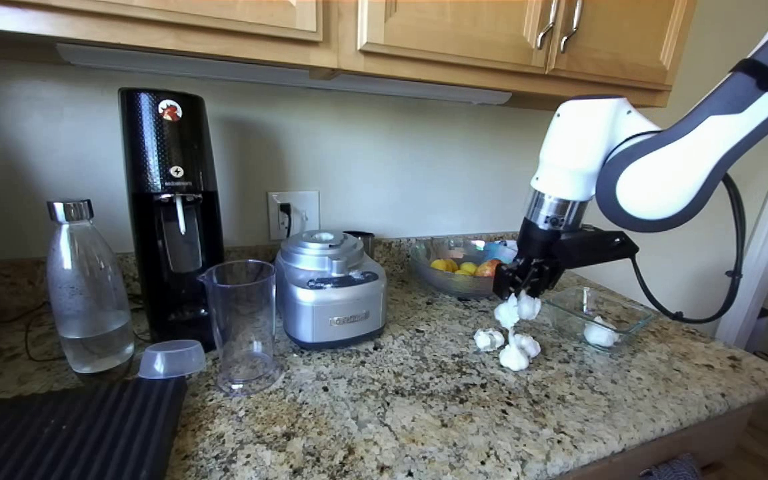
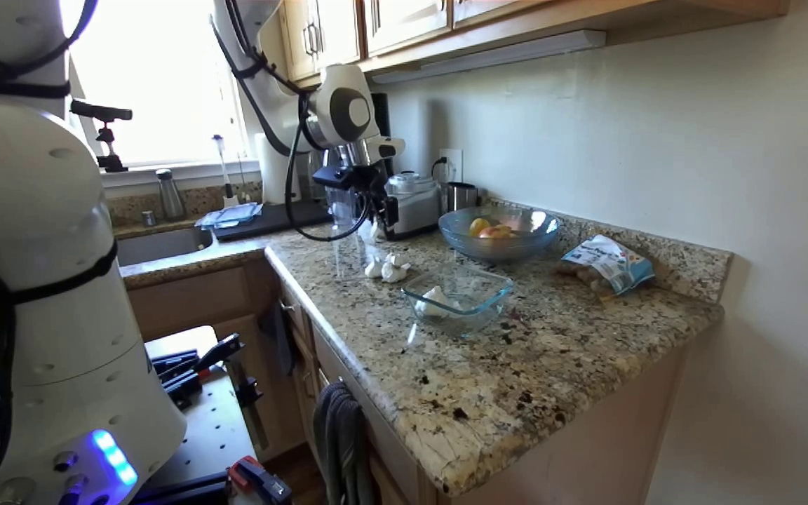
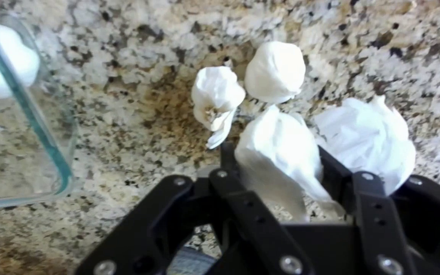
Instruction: Remove the cloves of garlic from the glass bowl and put it on the counter
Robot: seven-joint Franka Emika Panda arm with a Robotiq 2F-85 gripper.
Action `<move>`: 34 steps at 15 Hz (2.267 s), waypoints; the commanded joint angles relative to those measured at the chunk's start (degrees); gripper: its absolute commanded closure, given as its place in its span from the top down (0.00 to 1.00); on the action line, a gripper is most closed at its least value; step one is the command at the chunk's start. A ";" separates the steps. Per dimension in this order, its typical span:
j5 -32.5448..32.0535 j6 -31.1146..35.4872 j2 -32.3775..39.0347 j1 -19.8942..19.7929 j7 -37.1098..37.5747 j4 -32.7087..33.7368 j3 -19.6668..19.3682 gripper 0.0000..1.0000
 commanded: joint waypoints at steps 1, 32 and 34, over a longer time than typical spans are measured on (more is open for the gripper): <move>4.85 4.81 4.76 0.00 -7.21 1.32 1.62 0.25; 4.20 -19.13 -5.36 -4.82 2.83 3.36 -7.46 1.00; 4.21 -20.62 -4.47 -6.52 5.39 3.62 -8.16 1.00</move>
